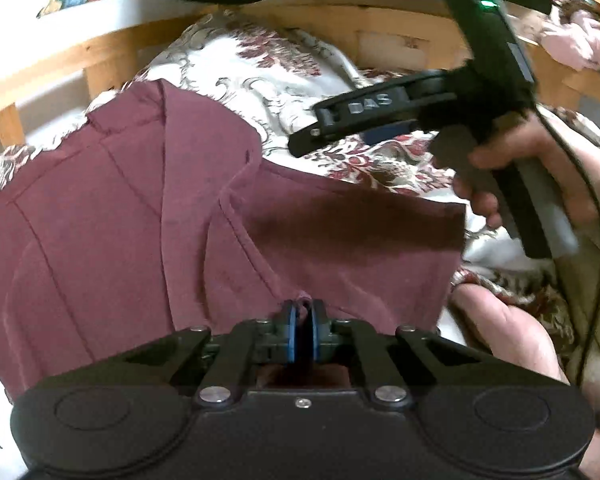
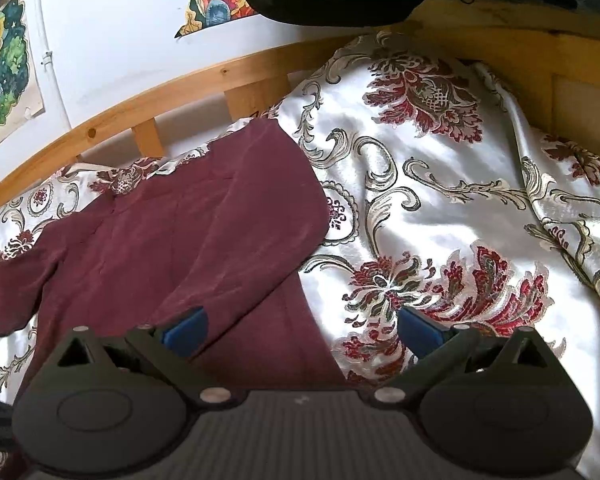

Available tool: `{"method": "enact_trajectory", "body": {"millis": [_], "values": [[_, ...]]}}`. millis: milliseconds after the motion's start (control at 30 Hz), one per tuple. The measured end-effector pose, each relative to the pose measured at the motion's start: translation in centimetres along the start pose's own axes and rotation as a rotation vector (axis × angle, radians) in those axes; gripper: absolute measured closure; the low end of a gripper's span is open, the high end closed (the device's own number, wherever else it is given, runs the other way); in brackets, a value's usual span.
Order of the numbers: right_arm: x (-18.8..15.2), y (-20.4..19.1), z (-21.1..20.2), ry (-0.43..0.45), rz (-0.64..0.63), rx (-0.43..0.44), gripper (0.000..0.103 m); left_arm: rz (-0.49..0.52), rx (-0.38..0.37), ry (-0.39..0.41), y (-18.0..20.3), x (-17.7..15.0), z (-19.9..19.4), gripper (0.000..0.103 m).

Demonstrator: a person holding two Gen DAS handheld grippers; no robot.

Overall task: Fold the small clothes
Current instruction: 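Carry the sleeve across the shirt body and open the left gripper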

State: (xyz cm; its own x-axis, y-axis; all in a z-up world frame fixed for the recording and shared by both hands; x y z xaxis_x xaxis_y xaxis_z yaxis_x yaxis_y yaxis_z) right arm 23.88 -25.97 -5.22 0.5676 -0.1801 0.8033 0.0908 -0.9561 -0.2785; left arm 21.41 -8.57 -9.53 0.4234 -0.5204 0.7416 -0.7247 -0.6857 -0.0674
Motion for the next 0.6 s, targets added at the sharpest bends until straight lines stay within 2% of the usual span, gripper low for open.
{"method": "enact_trajectory", "body": {"millis": [100, 167, 300, 367, 400, 433, 467, 500, 533, 600], "values": [[0.0, 0.0, 0.1, 0.0, 0.004, 0.004, 0.0, 0.07, -0.022, 0.004, 1.1, -0.1, -0.7, 0.096], [-0.1, -0.3, 0.3, -0.001, -0.001, 0.008, 0.0, 0.108, -0.037, -0.026, 1.9, -0.5, -0.7, 0.094], [0.2, -1.0, 1.2, 0.03, -0.042, 0.014, 0.0, 0.117, -0.083, -0.059, 2.3, -0.8, -0.4, 0.076], [0.2, -1.7, 2.1, 0.028, -0.085, 0.002, 0.0, 0.114, -0.085, -0.052, 2.3, -0.7, -0.5, 0.072], [0.1, -1.9, 2.6, 0.015, -0.106, -0.006, 0.0, 0.11, -0.085, -0.05, 2.4, -0.6, -0.5, 0.064], [-0.1, -2.2, 3.2, -0.005, -0.124, -0.01, 0.0, 0.102, -0.088, -0.045, 2.4, -0.6, -0.7, 0.05], [-0.5, -2.5, 3.8, -0.037, -0.146, -0.008, 0.0, 0.096, -0.082, -0.035, 2.4, -0.6, -1.1, 0.043], [-0.9, -2.7, 4.4, -0.077, -0.17, -0.012, 0.0, 0.095, -0.058, -0.016, 2.3, -0.6, -1.5, 0.031], [-1.4, -2.9, 5.0, -0.12, -0.196, -0.029, 0.0, 0.095, -0.026, 0.004, 2.3, -0.5, -2.1, 0.024], [-2.1, -3.3, 5.6, -0.158, -0.242, -0.056, 0.0, 0.088, 0.041, 0.052, 2.2, -0.1, -3.5, 0.022]]}}
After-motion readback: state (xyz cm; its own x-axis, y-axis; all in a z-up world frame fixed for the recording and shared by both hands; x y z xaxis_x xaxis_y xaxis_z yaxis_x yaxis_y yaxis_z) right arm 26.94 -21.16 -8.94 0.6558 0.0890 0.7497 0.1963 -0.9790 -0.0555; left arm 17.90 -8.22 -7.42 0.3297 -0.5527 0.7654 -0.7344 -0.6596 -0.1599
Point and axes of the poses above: each gripper's, at about its wrist camera, not at the fingertips, and z roughly the way its jaws point, y to its right, x to its top, the point moved 3 cm from there along z, roughly the way its jaws point
